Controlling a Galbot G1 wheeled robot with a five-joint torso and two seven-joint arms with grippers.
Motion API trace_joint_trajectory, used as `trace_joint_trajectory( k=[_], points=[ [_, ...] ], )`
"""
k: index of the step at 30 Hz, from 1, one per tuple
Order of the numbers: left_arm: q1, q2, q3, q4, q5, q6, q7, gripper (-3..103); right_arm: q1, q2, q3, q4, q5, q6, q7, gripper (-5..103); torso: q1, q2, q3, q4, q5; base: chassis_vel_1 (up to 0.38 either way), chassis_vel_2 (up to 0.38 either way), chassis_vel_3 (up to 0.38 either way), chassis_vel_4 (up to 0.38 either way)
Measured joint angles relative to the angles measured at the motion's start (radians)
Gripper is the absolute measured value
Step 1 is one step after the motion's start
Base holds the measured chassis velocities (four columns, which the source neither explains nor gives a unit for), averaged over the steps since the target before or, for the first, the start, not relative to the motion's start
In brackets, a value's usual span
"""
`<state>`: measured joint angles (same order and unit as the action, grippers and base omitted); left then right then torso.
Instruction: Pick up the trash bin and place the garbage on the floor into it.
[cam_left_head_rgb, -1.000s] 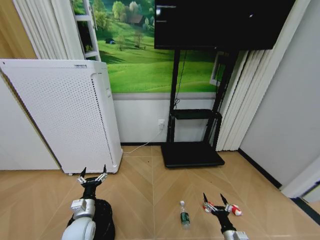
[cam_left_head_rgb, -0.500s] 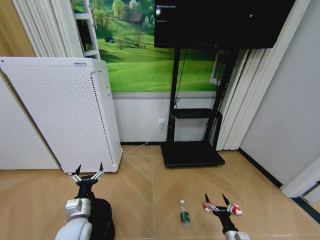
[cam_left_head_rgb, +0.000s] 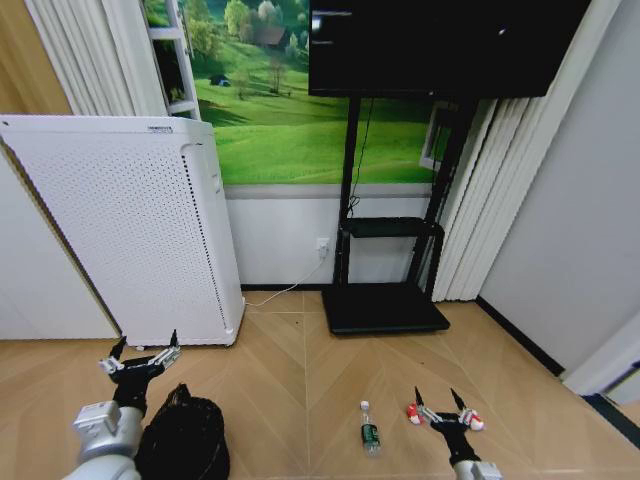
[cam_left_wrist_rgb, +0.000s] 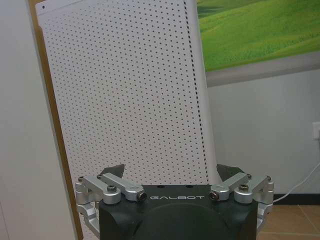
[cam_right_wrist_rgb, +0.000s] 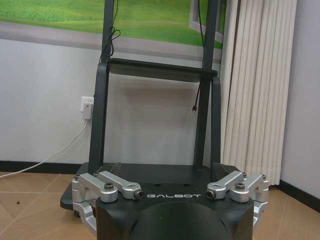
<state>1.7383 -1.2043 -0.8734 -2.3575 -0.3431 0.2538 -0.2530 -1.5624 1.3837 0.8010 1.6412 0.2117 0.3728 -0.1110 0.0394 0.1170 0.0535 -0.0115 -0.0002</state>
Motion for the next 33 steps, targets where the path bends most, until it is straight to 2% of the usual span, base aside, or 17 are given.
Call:
trace_joint_trajectory(
  k=[3, 7, 10, 11, 14, 15, 18, 24, 27, 28, 31, 32, 33],
  points=[
    [0.021, 0.024, -0.035, 0.042, -0.011, -0.010, 0.051, 100, -0.001, 0.000, 0.000, -0.005, -0.001, 0.000, 0.000, 100, 0.000, 0.001, 0.001, -0.0003, 0.0000, 0.000, 0.000, 0.000, 0.000],
    [0.030, 0.030, -0.064, 0.077, -0.006, 0.000, 0.071, 100, -0.003, 0.001, 0.000, -0.012, -0.006, 0.002, 0.001, 100, 0.000, 0.001, 0.001, -0.0002, 0.0000, 0.000, 0.000, 0.000, 0.000],
    [0.056, 0.041, -0.102, 0.092, -0.013, 0.061, 0.071, 99, -0.004, -0.001, 0.001, -0.018, -0.008, 0.007, 0.001, 100, 0.001, 0.002, 0.002, -0.0002, 0.0001, 0.000, 0.000, 0.000, 0.000],
    [0.056, 0.041, -0.102, 0.092, -0.013, 0.061, 0.071, 99, -0.004, -0.001, 0.001, -0.018, -0.008, 0.007, 0.001, 100, 0.001, 0.002, 0.002, -0.0002, 0.0001, 0.000, 0.000, 0.000, 0.000],
    [0.083, 0.053, -0.137, 0.092, -0.021, 0.144, 0.050, 98, 0.000, -0.006, 0.001, -0.026, -0.005, 0.008, 0.001, 100, 0.001, 0.002, 0.002, 0.0000, 0.0001, 0.000, 0.000, 0.000, 0.000],
    [0.083, 0.053, -0.137, 0.092, -0.021, 0.144, 0.050, 98, 0.000, -0.006, 0.001, -0.026, -0.005, 0.008, 0.001, 100, 0.001, 0.002, 0.002, 0.0000, 0.0001, 0.000, 0.000, 0.000, 0.000],
    [0.088, 0.057, -0.159, 0.097, -0.027, 0.233, 0.038, 98, 0.007, -0.007, -0.001, -0.041, -0.005, 0.016, 0.000, 100, 0.001, 0.003, 0.002, -0.0001, 0.0003, 0.000, 0.000, 0.000, 0.000],
    [0.082, 0.054, -0.149, 0.152, -0.026, 0.255, 0.075, 98, 0.013, -0.005, -0.008, -0.053, -0.006, 0.021, -0.003, 100, 0.001, 0.003, 0.003, -0.0001, 0.0002, 0.000, 0.000, 0.000, 0.000],
    [0.074, 0.049, -0.127, 0.183, -0.072, 0.246, 0.142, 98, 0.018, -0.005, -0.009, -0.059, -0.008, 0.022, -0.005, 100, 0.001, 0.003, 0.003, -0.0001, 0.0001, 0.000, 0.000, 0.000, 0.000],
    [0.074, 0.049, -0.127, 0.183, -0.072, 0.246, 0.142, 98, 0.018, -0.005, -0.009, -0.059, -0.008, 0.022, -0.005, 100, 0.001, 0.003, 0.003, -0.0001, 0.0001, 0.000, 0.000, 0.000, 0.000],
    [0.065, 0.046, -0.108, 0.182, -0.143, 0.294, 0.157, 98, 0.020, -0.005, -0.010, -0.060, -0.010, 0.022, -0.005, 100, 0.001, 0.003, 0.003, -0.0002, 0.0001, 0.000, 0.000, 0.000, 0.000],
    [0.065, 0.046, -0.108, 0.182, -0.143, 0.294, 0.157, 98, 0.020, -0.005, -0.010, -0.060, -0.010, 0.022, -0.005, 100, 0.001, 0.003, 0.003, -0.0002, 0.0001, 0.000, 0.000, 0.000, 0.000],
    [0.061, 0.047, -0.104, 0.180, -0.169, 0.321, 0.153, 98, 0.020, -0.005, -0.010, -0.061, -0.010, 0.022, -0.005, 100, 0.001, 0.004, 0.003, -0.0002, 0.0002, 0.000, 0.000, 0.000, 0.000]
  ],
)
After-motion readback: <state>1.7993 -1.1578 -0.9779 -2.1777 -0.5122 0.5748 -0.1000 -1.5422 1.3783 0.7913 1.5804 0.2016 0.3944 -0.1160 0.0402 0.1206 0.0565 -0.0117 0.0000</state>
